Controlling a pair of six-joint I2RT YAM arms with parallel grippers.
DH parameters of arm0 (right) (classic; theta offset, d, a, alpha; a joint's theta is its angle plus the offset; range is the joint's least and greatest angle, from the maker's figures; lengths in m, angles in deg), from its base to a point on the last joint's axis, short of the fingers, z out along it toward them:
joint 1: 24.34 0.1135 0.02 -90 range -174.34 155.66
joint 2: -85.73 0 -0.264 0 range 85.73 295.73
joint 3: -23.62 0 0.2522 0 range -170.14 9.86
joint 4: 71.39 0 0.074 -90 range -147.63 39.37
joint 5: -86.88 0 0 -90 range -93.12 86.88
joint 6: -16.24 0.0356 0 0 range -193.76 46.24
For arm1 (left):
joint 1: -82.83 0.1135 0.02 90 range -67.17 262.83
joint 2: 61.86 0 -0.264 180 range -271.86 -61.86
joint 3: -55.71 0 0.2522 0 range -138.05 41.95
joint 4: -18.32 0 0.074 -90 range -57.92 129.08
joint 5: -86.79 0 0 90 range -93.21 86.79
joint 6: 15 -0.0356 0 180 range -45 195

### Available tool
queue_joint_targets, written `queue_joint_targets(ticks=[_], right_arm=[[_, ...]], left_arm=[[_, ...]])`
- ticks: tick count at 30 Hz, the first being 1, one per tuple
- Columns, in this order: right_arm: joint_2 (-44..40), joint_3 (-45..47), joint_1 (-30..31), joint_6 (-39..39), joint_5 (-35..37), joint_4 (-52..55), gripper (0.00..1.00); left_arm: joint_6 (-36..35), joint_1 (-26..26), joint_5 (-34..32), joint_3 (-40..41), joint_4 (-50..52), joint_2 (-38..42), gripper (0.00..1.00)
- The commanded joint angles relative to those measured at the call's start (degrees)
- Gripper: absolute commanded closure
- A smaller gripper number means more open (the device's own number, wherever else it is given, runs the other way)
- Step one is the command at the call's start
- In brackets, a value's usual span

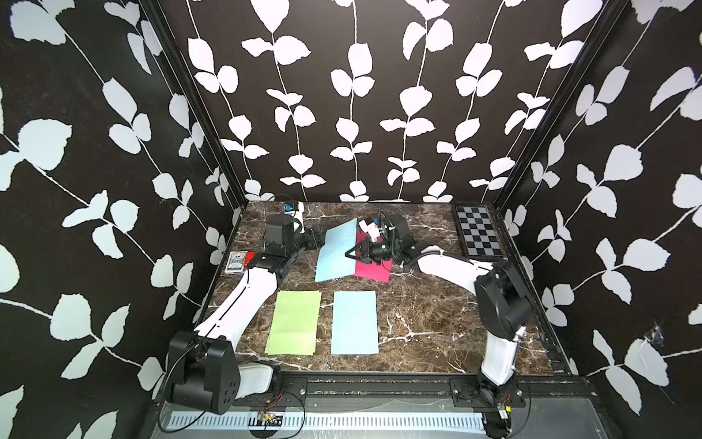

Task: Sort the scattered colored papers by color
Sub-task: Pick up the colored paper from the center of the board, then place the colored paper.

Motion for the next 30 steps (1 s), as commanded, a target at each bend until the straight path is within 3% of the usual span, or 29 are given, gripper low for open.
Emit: queue_joint_targets(ticks=[1,6,11,18,30], right_arm=[[-8.1,7.6,1.8,-1.1,1.6,0.8,1.00],[-20.6,18.1,5.2,1.9,5.1,2.3,1.00],[-26.8,25.9,9.5,7.6,10.4,-1.7,1.00],[-22.6,32.8,13.2,13.3,13.4,-12.3,1.00],[-15.9,34.6,13.7,14.9,13.9,-17.7,1.00]], left_arm=[[0.6,0.0,-0.2,2.1,-1.5,2.6,0.24],[2.3,-0.1,0.9,4.1,-3.4,3.0,0.21],[3.8,-0.4,1.9,5.8,-5.5,3.1,0.20],[3.6,-1.1,1.7,6.6,-5.0,3.3,0.17],[3.0,-1.2,1.4,7.5,-4.5,2.3,0.15]])
